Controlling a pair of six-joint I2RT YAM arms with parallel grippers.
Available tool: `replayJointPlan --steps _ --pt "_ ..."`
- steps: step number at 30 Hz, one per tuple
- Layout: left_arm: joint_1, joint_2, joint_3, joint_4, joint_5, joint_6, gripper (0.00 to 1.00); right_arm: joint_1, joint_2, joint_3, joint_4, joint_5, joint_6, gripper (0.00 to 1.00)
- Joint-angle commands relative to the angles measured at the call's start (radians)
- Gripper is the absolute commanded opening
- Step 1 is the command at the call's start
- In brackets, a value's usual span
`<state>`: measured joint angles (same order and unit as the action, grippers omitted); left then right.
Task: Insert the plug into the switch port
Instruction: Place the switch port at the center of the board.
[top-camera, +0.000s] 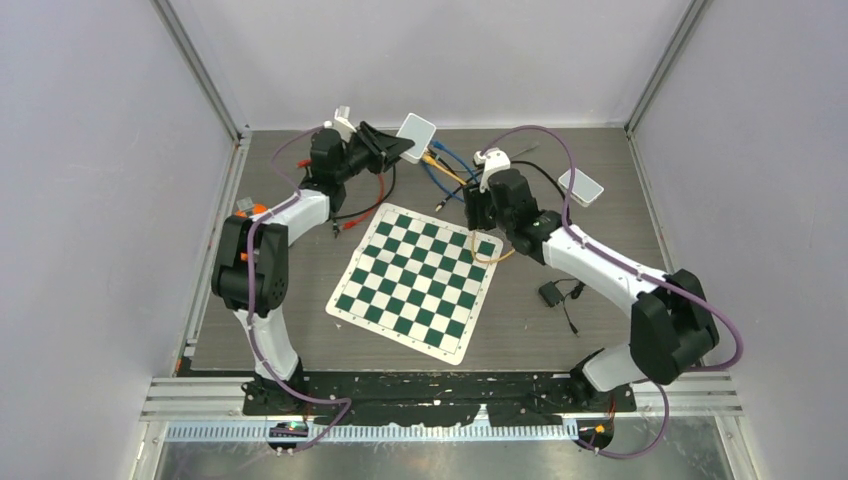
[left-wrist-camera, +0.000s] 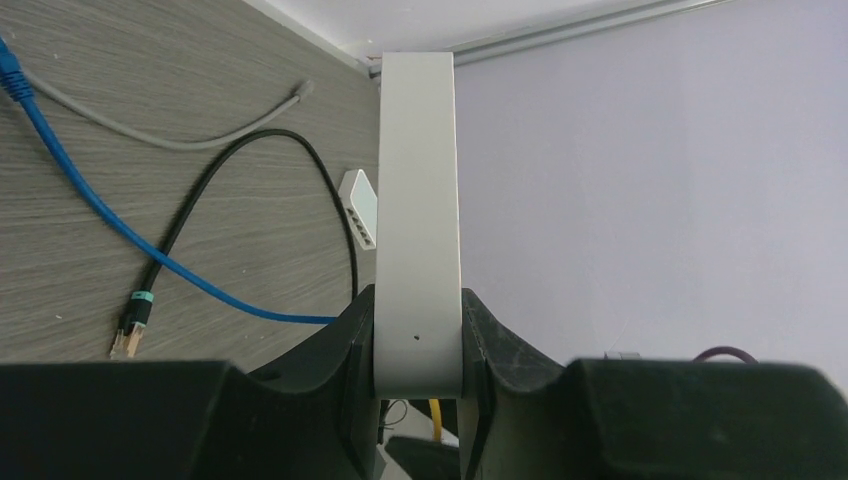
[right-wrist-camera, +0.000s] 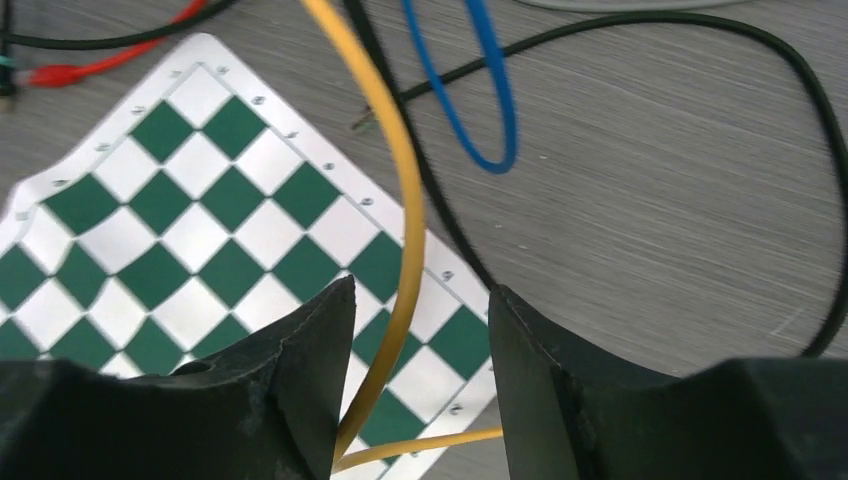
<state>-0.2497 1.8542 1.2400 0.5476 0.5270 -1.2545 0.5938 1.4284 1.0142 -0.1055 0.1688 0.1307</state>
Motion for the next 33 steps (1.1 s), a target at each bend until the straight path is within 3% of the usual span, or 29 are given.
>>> replayJointPlan --steps 1,4,9,15,18,33 --pt "-0.005 0.067 0.082 0.133 0.073 -0.04 0.0 -0.065 0.037 0.069 0.013 -0.064 -0.116 0.57" --pt "-0.005 0.113 0.107 0.149 0.111 -0.023 0.0 -0.103 0.026 0.096 -0.04 -0.239 -0.191 0.62" --pt "-0.005 0.164 0.166 0.123 0.161 0.039 0.0 -0.171 -0.017 0.175 -0.121 -0.384 -0.263 0.7" --pt "-0.007 0.176 0.19 0.17 0.198 0.069 0.0 -0.258 0.064 0.279 -0.044 -0.459 -0.364 0.56" --pt "-0.013 0.189 0.194 0.188 0.201 0.052 0.0 -0.26 0.114 0.287 0.07 -0.473 -0.445 0.55" --pt "-0.057 0.205 0.164 0.318 0.199 -0.054 0.0 -0.271 0.351 0.398 0.222 -0.625 -0.553 0.5"
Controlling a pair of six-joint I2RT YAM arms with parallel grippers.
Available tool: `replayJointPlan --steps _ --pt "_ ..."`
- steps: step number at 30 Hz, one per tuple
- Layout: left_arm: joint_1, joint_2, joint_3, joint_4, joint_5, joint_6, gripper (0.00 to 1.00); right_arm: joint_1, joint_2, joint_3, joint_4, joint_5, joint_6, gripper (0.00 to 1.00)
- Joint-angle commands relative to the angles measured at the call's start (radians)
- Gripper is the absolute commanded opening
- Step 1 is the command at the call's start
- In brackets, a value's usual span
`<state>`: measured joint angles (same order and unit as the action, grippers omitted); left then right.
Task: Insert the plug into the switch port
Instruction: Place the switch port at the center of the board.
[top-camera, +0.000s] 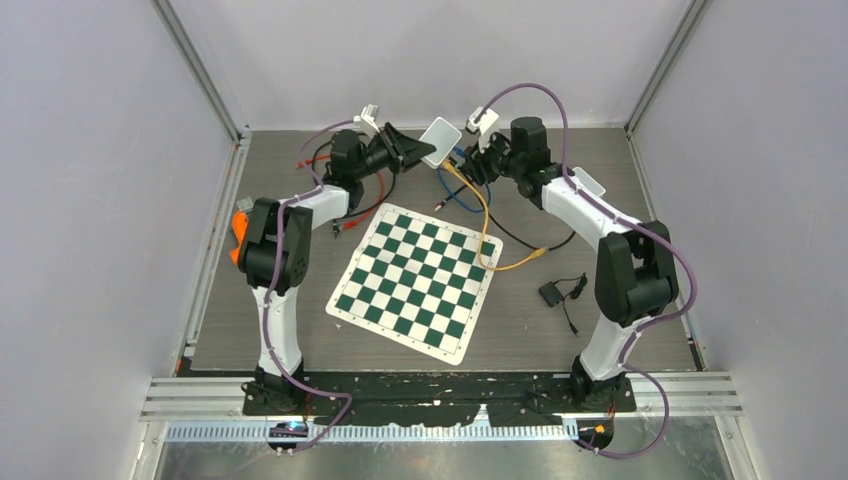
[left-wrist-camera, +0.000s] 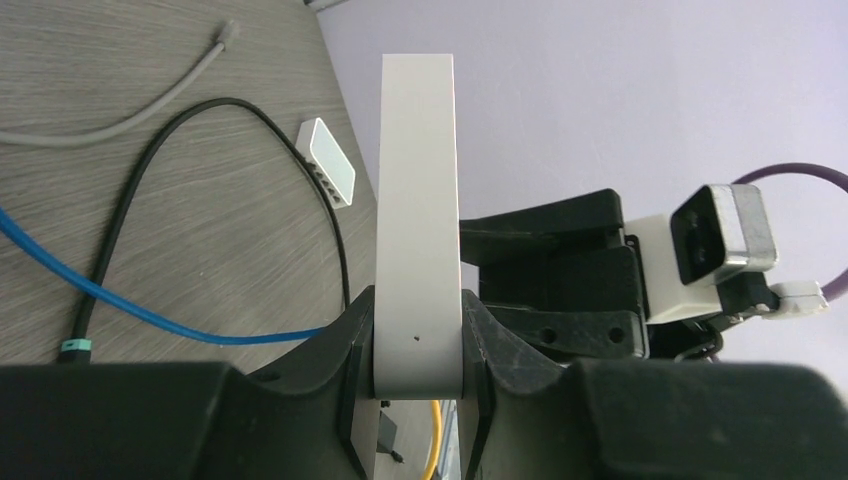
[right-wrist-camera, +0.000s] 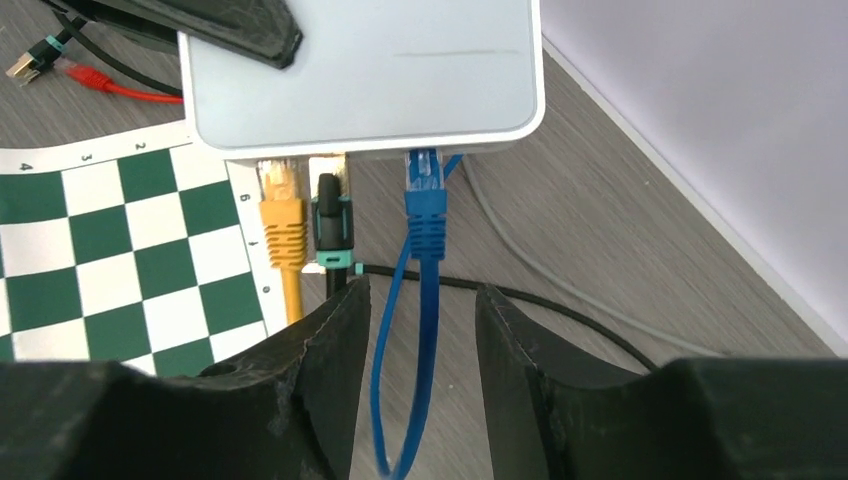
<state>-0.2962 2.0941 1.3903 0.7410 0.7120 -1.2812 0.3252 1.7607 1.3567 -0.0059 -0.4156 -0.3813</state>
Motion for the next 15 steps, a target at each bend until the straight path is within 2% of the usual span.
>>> replayJointPlan --steps 1,2,3,7,11,15 --pt "-0.011 -0.036 0.012 0.125 0.015 -0.031 0.0 -0.002 0.031 0.057 0.128 -0.037 -0.043 0.48" --pt "-0.013 -0.035 0.012 0.125 0.017 -0.037 0.0 -0.003 0.037 0.061 0.134 -0.037 -0.047 0.44" --pt "-0.015 -0.031 0.013 0.128 0.017 -0.046 0.0 -0.003 0.046 0.064 0.138 -0.043 -0.049 0.32" --pt "-0.03 -0.012 0.014 0.126 0.017 -0.053 0.0 -0.003 0.041 0.055 0.192 -0.089 -0.069 0.07" --pt "-0.052 0.017 0.037 0.026 0.023 -0.008 0.0 -0.004 0.039 0.05 0.244 -0.138 -0.102 0.05" --pt "-0.086 0.041 0.035 0.046 0.041 -0.011 0.0 -0.035 0.08 0.102 0.266 -0.265 -0.111 0.05"
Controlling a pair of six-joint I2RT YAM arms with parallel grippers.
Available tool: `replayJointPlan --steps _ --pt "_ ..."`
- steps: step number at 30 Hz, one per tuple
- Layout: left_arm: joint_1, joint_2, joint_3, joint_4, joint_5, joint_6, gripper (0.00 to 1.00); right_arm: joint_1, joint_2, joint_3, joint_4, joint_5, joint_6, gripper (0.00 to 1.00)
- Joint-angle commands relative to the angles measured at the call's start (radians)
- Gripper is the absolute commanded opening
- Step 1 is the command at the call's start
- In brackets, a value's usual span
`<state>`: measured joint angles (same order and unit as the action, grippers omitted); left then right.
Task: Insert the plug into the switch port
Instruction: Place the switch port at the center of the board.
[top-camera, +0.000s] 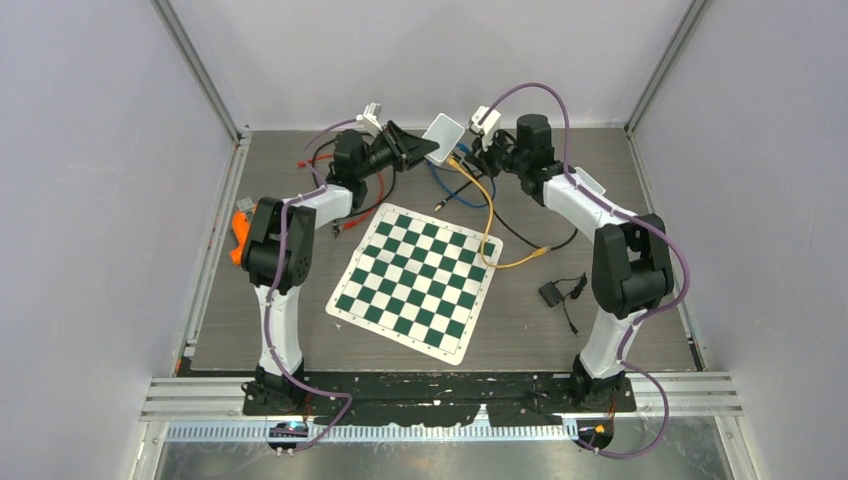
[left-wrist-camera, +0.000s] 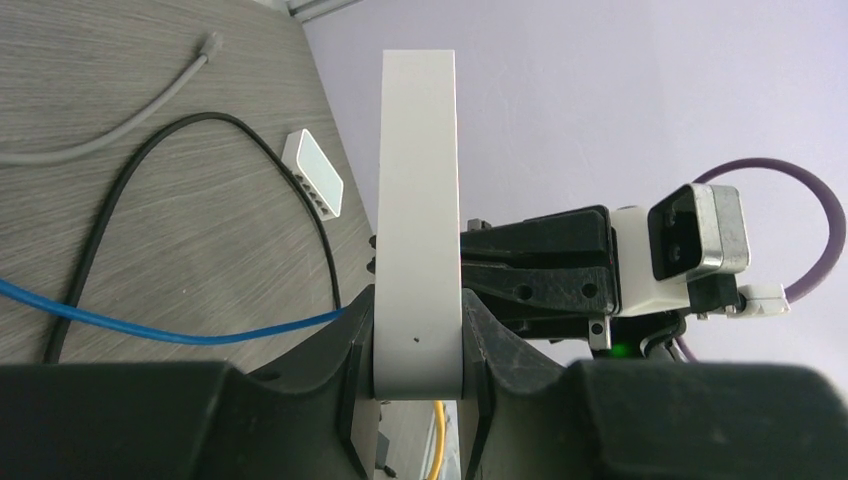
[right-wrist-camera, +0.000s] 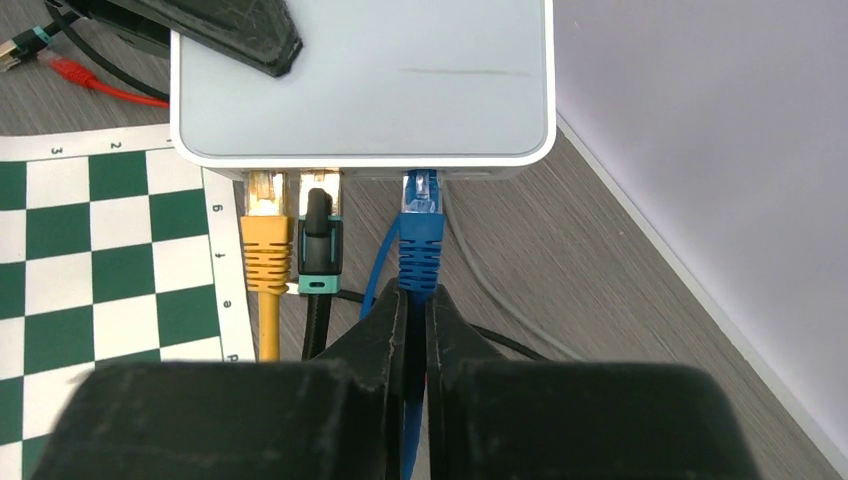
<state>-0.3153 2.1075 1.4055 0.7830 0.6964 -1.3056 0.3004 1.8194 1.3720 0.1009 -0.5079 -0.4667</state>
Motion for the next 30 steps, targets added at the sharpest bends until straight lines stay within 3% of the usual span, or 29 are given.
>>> replayJointPlan --steps 1,8,10,12,15,18,25,30 --pt "-0.074 0.026 0.014 0.001 0.055 0.024 0.0 -0.019 0.028 0.092 0.186 -0.206 -0.022 0.05" --pt "-0.08 0.028 0.038 -0.072 0.03 0.081 0.0 -0.029 0.071 0.115 0.23 -0.168 -0.019 0.05" --pt "-0.073 0.032 0.057 -0.129 -0.011 0.117 0.0 -0.043 0.055 0.09 0.233 -0.128 -0.02 0.13" --pt "-0.064 0.043 0.067 -0.128 -0.058 0.111 0.0 -0.057 0.021 0.045 0.224 -0.072 -0.016 0.27" --pt "-0.053 0.075 0.089 -0.077 -0.123 0.08 0.0 -0.088 -0.06 -0.028 0.217 -0.066 0.021 0.59" --pt "-0.051 0.129 0.182 -0.145 -0.157 0.095 0.0 -0.109 -0.13 -0.093 0.149 -0.007 0.048 0.73" --pt "-0.059 0.3 0.479 -0.336 -0.176 0.152 0.0 -0.11 -0.289 -0.124 -0.077 0.279 0.214 0.75" --pt "-0.059 0.412 0.642 -0.398 -0.196 0.171 0.15 -0.111 -0.352 -0.116 -0.209 0.392 0.329 0.75"
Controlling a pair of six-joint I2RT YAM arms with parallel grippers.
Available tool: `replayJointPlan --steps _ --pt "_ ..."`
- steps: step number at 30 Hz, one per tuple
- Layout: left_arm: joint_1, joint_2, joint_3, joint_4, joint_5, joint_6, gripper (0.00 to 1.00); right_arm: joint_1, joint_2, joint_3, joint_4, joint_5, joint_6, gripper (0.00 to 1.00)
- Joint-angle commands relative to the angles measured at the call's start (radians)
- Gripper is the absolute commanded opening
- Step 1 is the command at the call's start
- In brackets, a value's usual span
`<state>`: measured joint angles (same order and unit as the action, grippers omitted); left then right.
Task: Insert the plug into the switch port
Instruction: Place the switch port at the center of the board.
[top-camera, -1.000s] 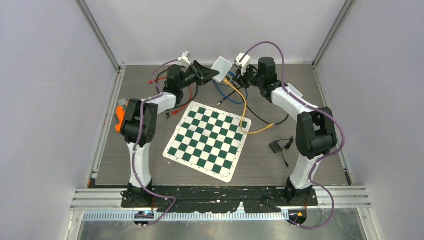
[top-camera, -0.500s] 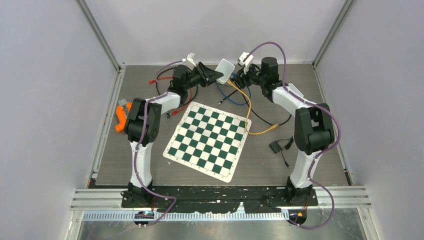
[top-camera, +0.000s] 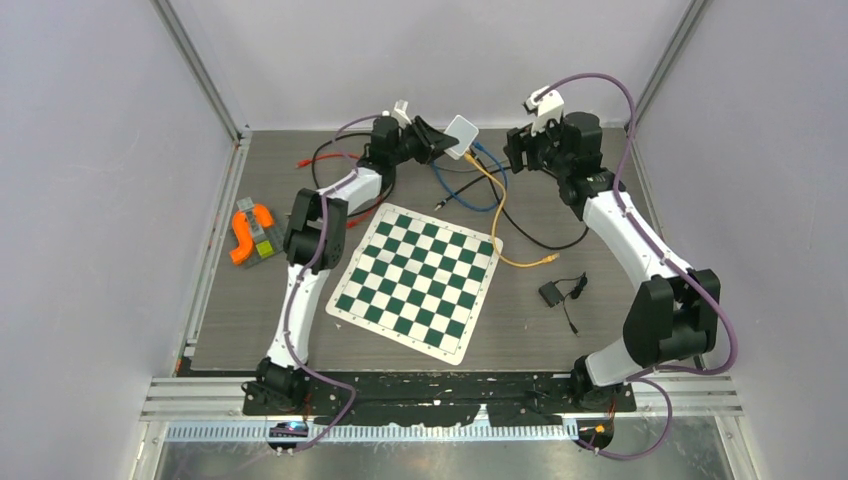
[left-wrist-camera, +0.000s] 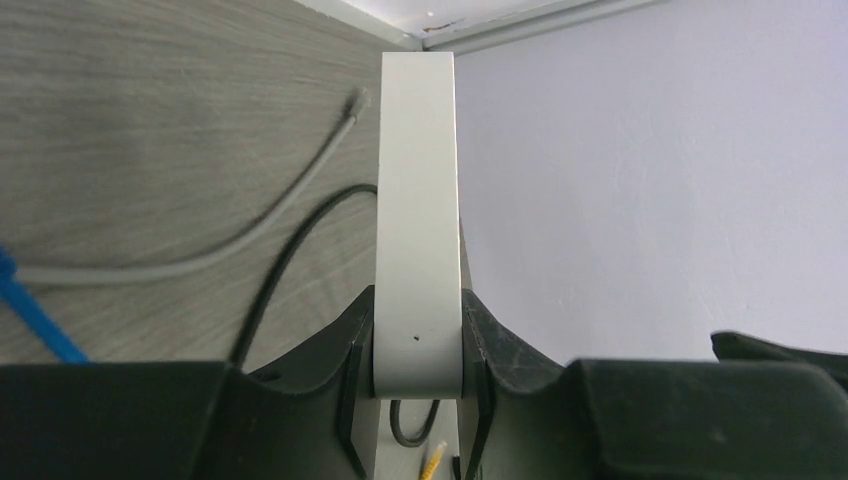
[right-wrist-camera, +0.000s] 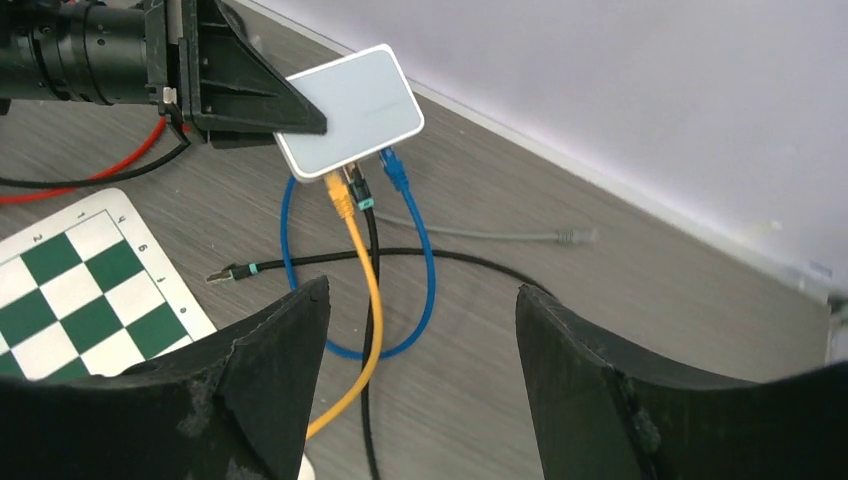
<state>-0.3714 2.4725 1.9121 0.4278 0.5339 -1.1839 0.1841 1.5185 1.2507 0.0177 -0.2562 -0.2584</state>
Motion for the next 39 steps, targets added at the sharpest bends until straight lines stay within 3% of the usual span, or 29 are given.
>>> replayJointPlan --steps 1,5,11,15,17,20,25,28,33,39 --pt "-0.003 0.069 0.172 -0.07 -0.035 0.058 0.19 0.006 -0.057 0.004 -0.144 0.168 0.127 0.75" --pt "-0.001 0.132 0.257 -0.117 -0.041 0.059 0.34 0.005 -0.082 0.012 -0.183 0.245 0.176 0.75" --pt "0.013 0.115 0.246 -0.165 -0.032 0.086 0.47 0.005 -0.08 0.087 -0.312 0.481 0.28 0.74" --pt "0.034 0.066 0.175 -0.182 -0.037 0.1 0.57 0.005 -0.099 0.113 -0.38 0.464 0.316 0.74" --pt "0.044 0.044 0.159 -0.221 -0.032 0.12 0.7 0.005 -0.118 0.105 -0.397 0.456 0.336 0.74" --pt "0.057 -0.009 0.098 -0.234 -0.028 0.133 0.73 0.005 -0.151 0.075 -0.415 0.471 0.356 0.75" --pt "0.07 -0.144 -0.035 -0.281 -0.026 0.22 0.78 0.005 -0.188 0.053 -0.469 0.52 0.424 0.76" --pt "0.072 -0.244 -0.072 -0.39 -0.034 0.324 0.99 0.005 -0.194 0.031 -0.556 0.599 0.554 0.74" --pt "0.067 -0.454 -0.159 -0.643 -0.108 0.551 1.0 0.005 -0.171 0.01 -0.77 0.698 0.851 0.68" --pt "0.056 -0.796 -0.406 -0.846 -0.211 0.714 1.0 0.005 -0.182 -0.093 -0.891 0.685 1.029 0.65"
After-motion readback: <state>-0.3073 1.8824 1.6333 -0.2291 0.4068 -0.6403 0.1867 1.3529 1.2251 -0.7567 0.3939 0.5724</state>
